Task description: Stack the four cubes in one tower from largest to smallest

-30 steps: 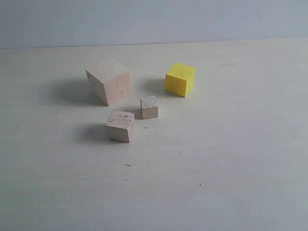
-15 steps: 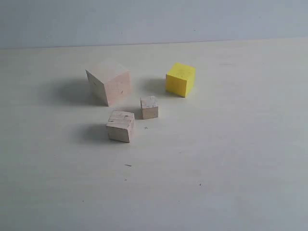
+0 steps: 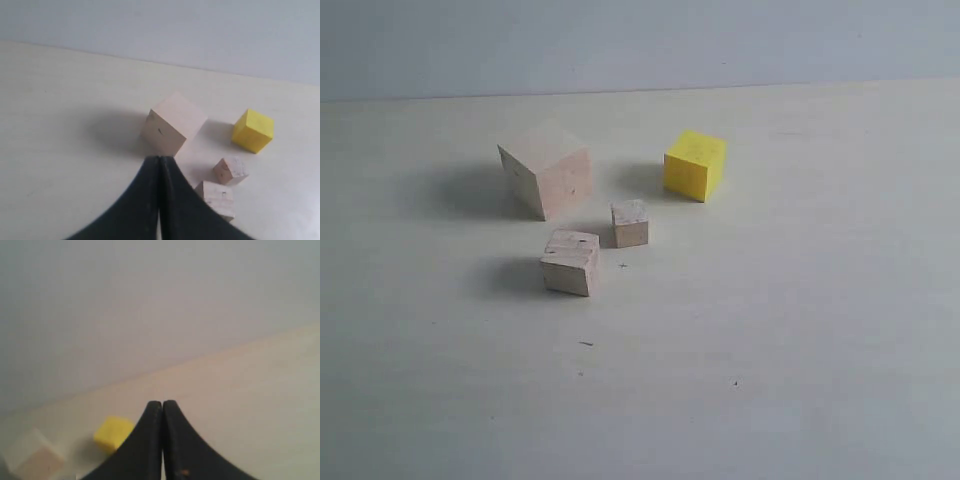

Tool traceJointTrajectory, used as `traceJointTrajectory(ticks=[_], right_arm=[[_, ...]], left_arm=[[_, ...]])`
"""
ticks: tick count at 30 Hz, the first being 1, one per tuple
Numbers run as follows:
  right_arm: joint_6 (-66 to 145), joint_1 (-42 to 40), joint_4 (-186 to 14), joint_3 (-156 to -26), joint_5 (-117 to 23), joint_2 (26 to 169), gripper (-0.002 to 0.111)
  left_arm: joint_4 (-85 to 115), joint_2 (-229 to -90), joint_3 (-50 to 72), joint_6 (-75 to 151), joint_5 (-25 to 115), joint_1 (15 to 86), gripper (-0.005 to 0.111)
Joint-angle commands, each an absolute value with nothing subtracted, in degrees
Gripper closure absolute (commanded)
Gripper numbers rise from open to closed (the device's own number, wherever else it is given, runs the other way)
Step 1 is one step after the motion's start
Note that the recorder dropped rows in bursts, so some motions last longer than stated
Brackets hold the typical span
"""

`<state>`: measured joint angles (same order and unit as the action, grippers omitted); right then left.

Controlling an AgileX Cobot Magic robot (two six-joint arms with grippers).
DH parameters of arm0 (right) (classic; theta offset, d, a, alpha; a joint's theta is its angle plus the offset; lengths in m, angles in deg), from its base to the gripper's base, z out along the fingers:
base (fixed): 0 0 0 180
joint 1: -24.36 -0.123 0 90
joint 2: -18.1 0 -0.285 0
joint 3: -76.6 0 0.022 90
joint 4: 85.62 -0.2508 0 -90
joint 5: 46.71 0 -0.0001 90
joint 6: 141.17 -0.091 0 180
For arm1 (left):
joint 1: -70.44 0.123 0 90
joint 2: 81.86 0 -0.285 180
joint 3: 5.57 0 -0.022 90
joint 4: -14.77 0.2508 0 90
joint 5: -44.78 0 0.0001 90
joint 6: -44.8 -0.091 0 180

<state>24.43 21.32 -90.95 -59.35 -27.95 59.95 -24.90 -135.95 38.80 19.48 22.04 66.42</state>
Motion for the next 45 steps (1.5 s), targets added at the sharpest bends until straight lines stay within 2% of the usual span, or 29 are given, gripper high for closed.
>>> traceJointTrajectory(ticks=[1, 6, 13, 17, 21, 37, 45], right_arm=[[44.3, 17.6, -109.1, -64.6, -14.7, 72.3, 0.108], [54.3, 17.0, -122.2, -66.0, -10.3, 83.8, 0.108], [54.1, 17.0, -122.2, -66.0, -21.3, 90.5, 0.108], [54.1, 17.0, -122.2, -66.0, -23.5, 91.2, 0.108], [54.2, 17.0, -122.3, -66.0, -24.0, 91.3, 0.108], [54.2, 17.0, -122.3, -66.0, -17.0, 91.3, 0.108], [54.2, 17.0, -122.3, -66.0, -14.6, 91.3, 0.108]], left_arm=[[-25.5, -144.0, 34.6, 18.0, 17.0, 66.3, 0.107], [-24.8, -152.0, 29.7, 17.8, 10.7, 66.3, 0.107], [-24.8, -158.3, 25.1, 12.6, 14.8, 66.3, 0.107], [-24.8, -162.2, 22.5, 8.8, 21.7, 66.3, 0.107], [-24.8, -168.3, 18.0, 9.1, 22.6, 66.3, 0.107], [-30.6, -198.2, -8.9, 12.7, 10.4, 66.3, 0.107], [-30.7, -209.4, -18.7, 12.1, 8.5, 62.8, 0.107]])
